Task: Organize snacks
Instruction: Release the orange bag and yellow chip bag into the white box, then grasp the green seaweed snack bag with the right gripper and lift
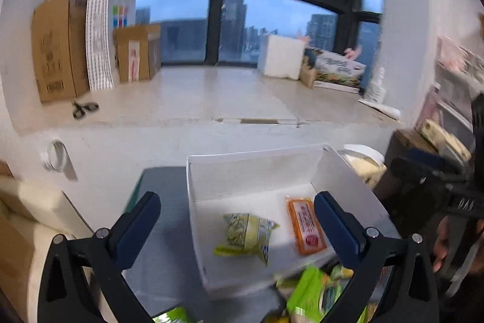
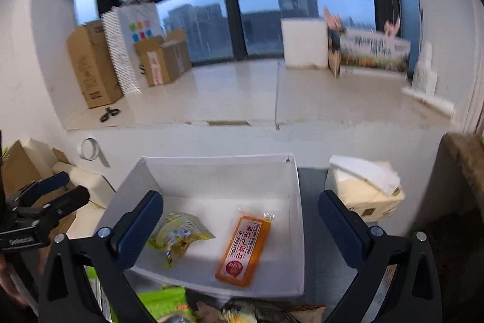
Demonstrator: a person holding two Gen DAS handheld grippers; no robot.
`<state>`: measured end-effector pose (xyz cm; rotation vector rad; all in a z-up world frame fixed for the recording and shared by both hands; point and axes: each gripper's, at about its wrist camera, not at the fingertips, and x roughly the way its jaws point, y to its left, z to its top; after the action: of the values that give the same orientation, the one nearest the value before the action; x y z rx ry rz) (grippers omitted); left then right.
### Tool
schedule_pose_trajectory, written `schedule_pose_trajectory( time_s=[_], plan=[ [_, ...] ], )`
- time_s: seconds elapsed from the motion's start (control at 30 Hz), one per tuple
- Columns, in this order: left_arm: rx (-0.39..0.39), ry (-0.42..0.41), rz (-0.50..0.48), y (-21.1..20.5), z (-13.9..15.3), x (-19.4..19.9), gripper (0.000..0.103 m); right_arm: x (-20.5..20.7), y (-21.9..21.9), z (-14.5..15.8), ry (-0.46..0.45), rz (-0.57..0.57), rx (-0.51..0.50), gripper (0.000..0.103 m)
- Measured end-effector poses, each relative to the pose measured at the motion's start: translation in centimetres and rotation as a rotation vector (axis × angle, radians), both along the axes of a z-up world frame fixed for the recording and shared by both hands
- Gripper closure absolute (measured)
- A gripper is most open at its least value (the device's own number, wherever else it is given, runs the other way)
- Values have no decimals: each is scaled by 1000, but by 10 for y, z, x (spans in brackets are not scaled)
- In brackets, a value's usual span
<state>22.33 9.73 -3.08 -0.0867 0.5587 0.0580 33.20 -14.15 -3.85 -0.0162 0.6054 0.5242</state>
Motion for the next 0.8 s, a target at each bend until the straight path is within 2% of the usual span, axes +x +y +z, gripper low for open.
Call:
schedule_pose_trajectory(
  time_s=[0.1,0.2,0.27,0.33,0.43,0.63,0.8],
  plan=[
    [26,-58,-10,-8,4,-45,0,-33,-16,7,-17,48,37,0],
    [11,-119,-23,-20,0,-94,0,-72,-30,4,-16,87,30,0],
    [18,-81,-27,-29,-5,-111,0,-102,-37,-3,-39,93,-16,0],
    [-9,-54,-50,-36,-11,-128,0,-131,-37,-15,-44,126,-92,0],
    [-26,-20,-85,-50,-22,-153,0,-157,-36,-36,-9,193,-104,0],
    [-63,12,-109,-63,-36,-186,0,-168,-25,-67,38,227,-92,0],
    [-77,33,-91,-54,-42,-191,0,-147,-7,-93,98,245,-102,0]
  ],
)
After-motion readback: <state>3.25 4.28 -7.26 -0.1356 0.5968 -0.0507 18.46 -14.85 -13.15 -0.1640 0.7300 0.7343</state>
